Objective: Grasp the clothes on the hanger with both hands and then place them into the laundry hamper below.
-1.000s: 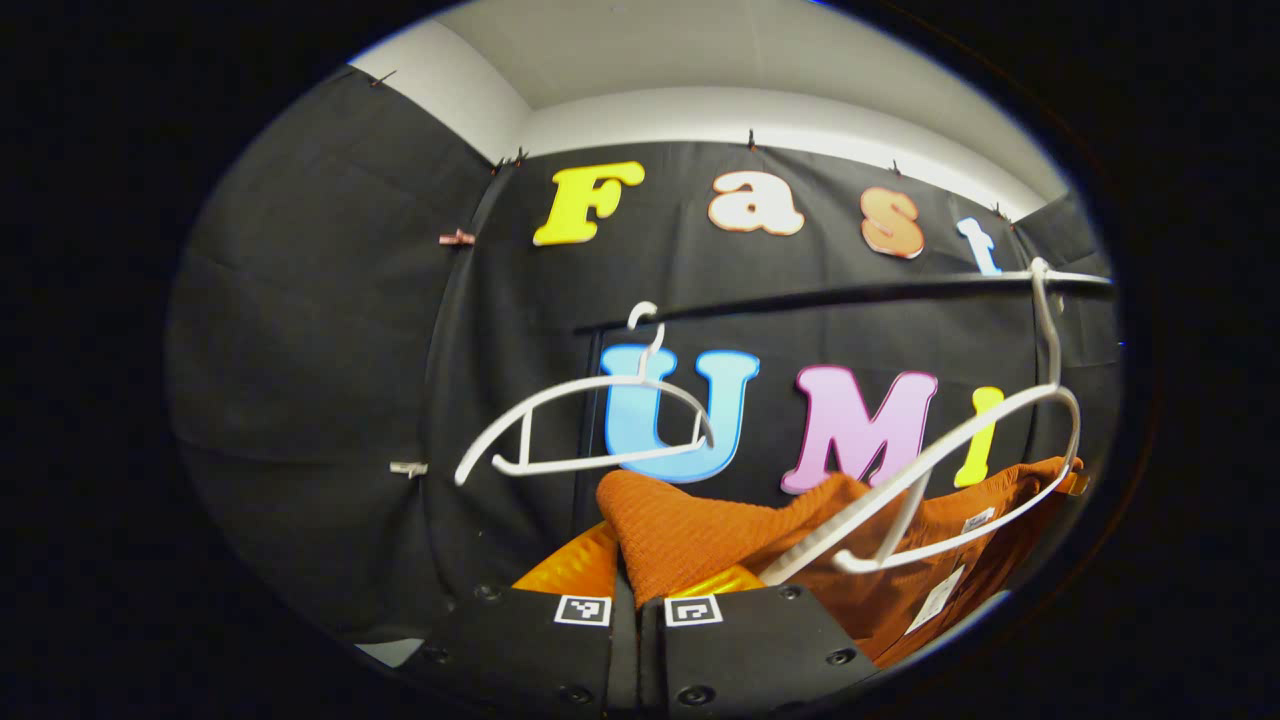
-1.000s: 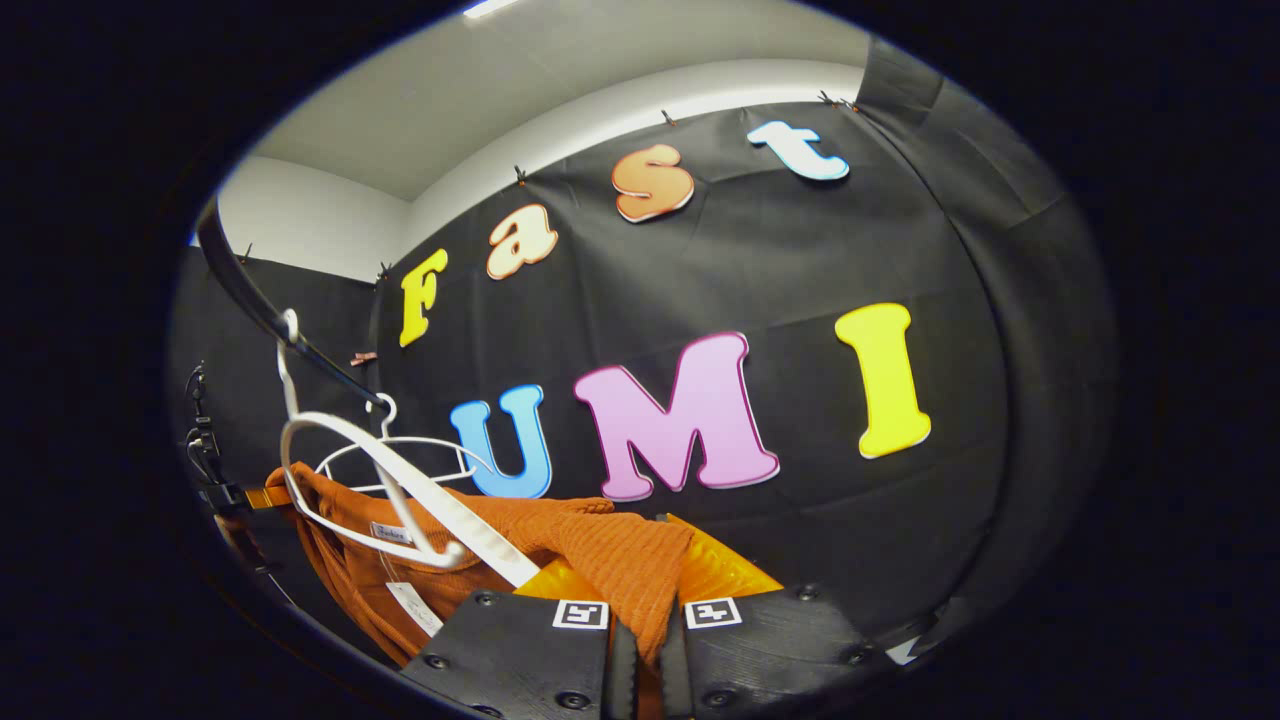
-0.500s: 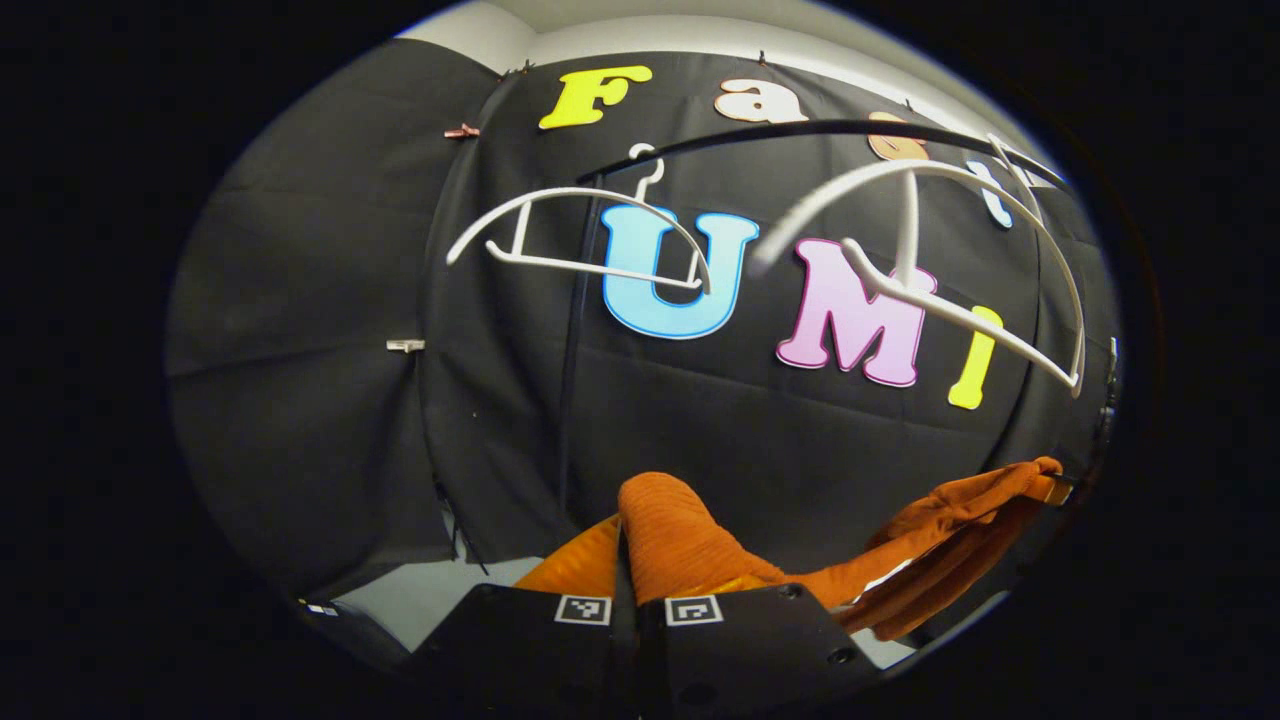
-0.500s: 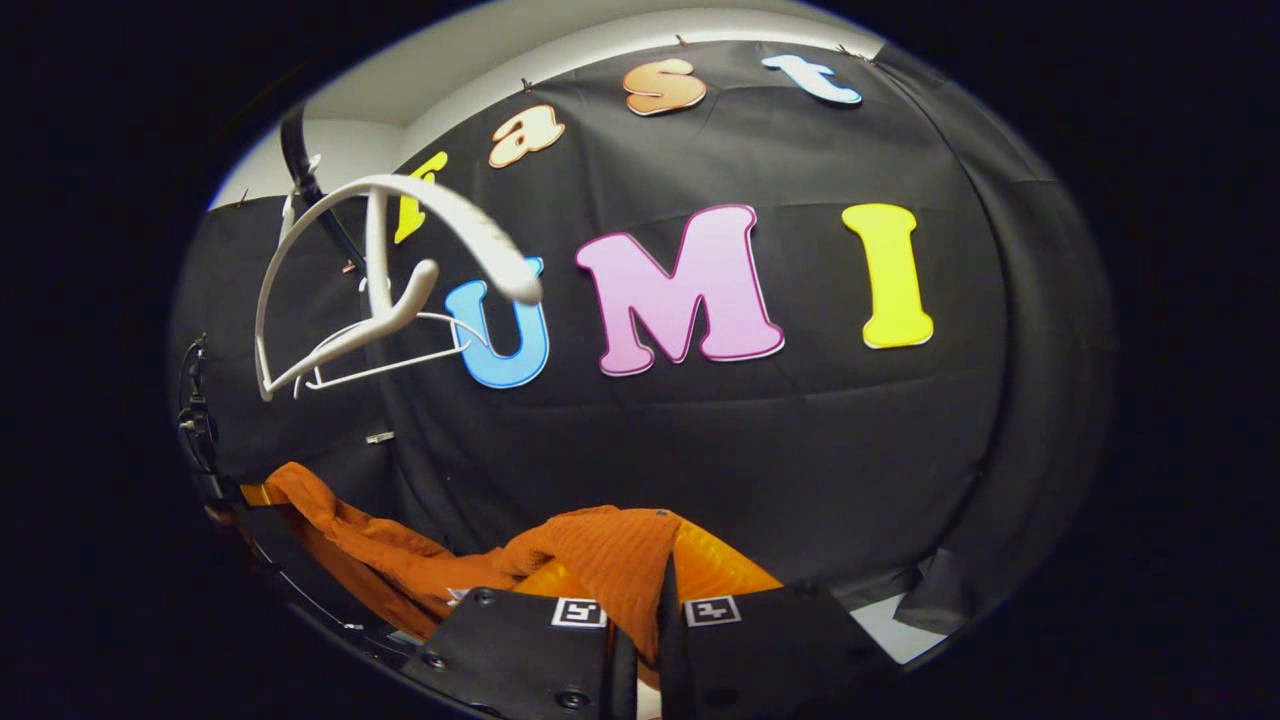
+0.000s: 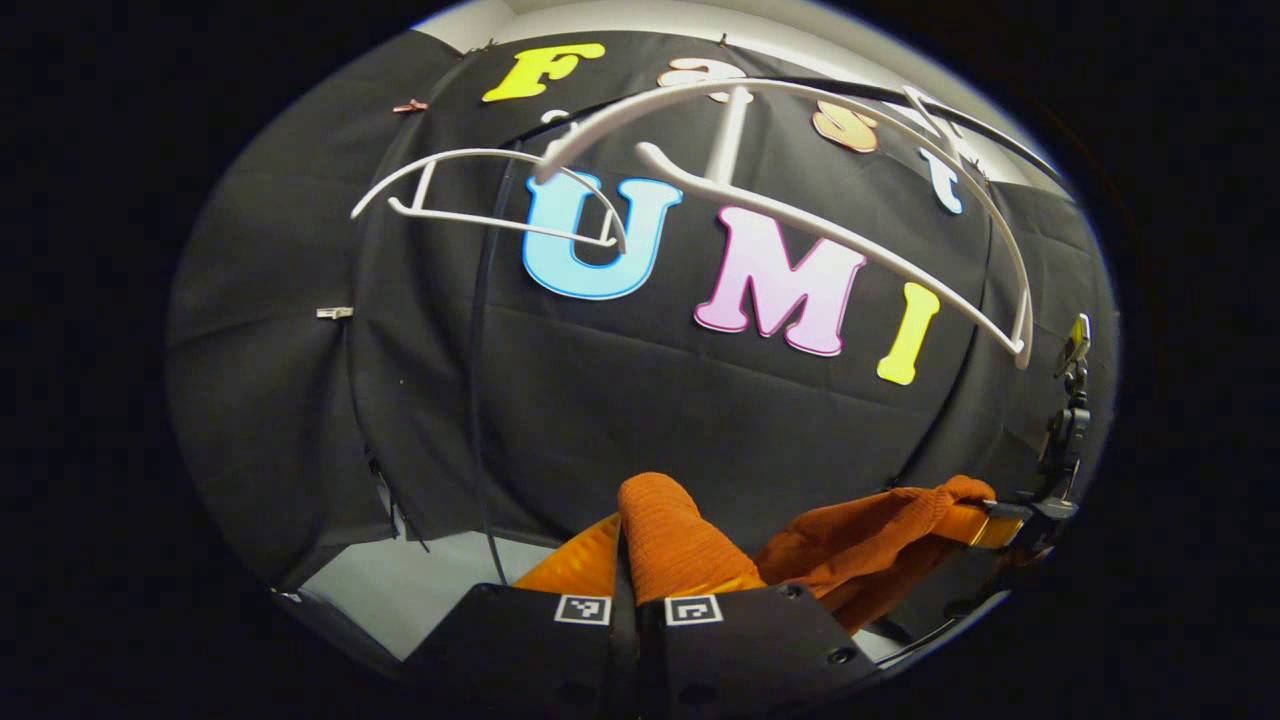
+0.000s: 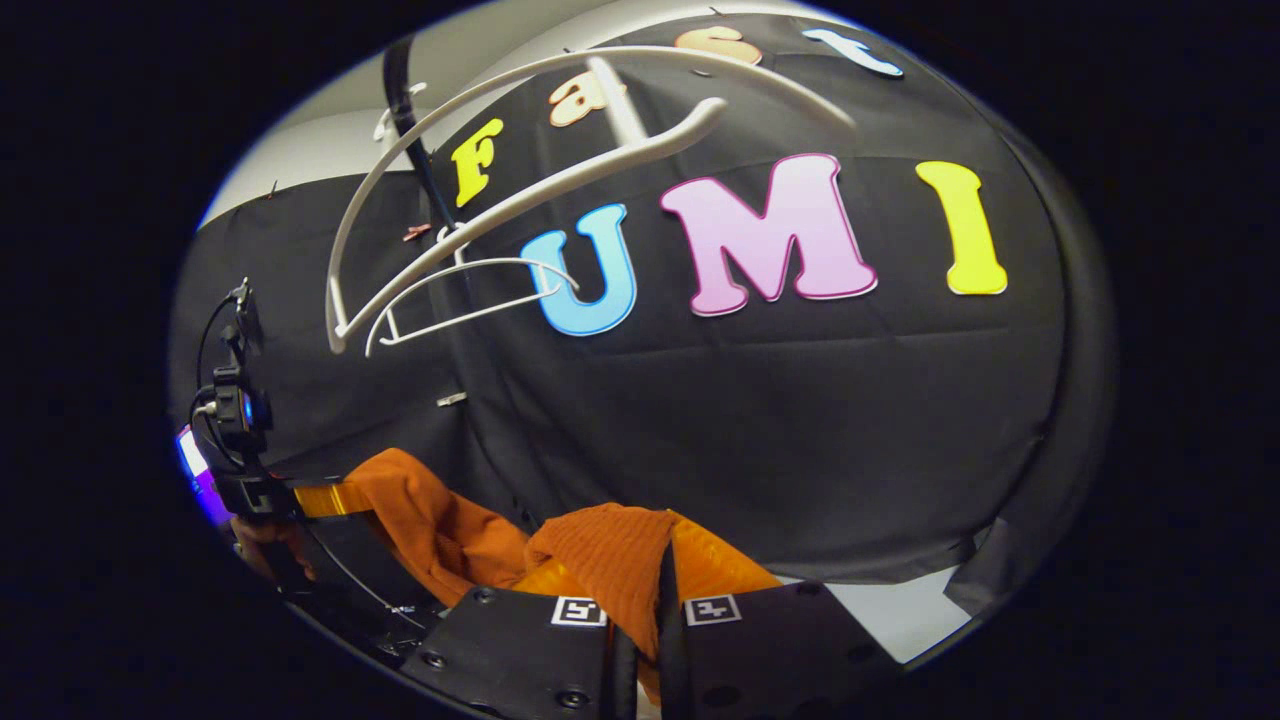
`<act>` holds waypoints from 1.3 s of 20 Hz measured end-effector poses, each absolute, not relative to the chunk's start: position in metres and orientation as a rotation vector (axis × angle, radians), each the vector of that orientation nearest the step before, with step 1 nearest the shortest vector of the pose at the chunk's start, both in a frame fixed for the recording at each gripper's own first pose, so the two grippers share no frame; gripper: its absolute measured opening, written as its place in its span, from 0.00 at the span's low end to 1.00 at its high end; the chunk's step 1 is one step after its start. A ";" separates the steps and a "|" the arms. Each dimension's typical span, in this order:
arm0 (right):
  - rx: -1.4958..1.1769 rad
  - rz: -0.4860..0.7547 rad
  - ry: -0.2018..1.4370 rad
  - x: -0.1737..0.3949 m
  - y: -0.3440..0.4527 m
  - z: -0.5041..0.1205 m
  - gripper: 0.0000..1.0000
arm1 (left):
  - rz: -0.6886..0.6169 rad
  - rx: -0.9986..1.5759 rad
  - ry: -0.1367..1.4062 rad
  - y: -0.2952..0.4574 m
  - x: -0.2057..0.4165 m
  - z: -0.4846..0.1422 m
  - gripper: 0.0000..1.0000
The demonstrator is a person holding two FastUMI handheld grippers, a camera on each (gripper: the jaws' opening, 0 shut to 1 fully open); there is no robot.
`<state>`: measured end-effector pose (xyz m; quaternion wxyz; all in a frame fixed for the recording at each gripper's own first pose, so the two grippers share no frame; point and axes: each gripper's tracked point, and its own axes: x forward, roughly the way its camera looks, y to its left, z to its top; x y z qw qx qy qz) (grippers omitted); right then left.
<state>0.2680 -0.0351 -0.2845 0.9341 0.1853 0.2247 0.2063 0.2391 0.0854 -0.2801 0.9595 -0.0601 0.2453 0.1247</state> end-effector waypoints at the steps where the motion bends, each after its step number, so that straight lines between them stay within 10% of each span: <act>1: 0.379 0.438 0.471 0.265 -0.028 -0.286 0.18 | 0.236 -0.126 0.501 0.078 0.240 -0.282 0.05; 10: 0.272 0.483 0.627 0.235 0.012 -0.329 0.18 | 0.195 -0.100 0.667 0.041 0.230 -0.335 0.06; 12: 0.173 0.473 0.686 0.231 0.006 -0.353 0.45 | 0.196 -0.082 0.755 0.043 0.219 -0.353 0.04; 15: 0.050 0.474 0.747 0.218 -0.005 -0.372 0.85 | 0.215 -0.032 0.841 0.050 0.200 -0.366 0.73; 16: 0.035 0.479 0.751 0.214 -0.008 -0.372 0.78 | 0.211 -0.027 0.839 0.054 0.199 -0.375 0.96; 18: 0.037 0.480 0.750 0.212 -0.011 -0.370 0.99 | 0.207 -0.036 0.821 0.055 0.198 -0.369 0.96; 26: 0.052 0.462 0.732 0.211 -0.015 -0.361 1.00 | 0.239 -0.046 0.785 0.065 0.188 -0.354 0.95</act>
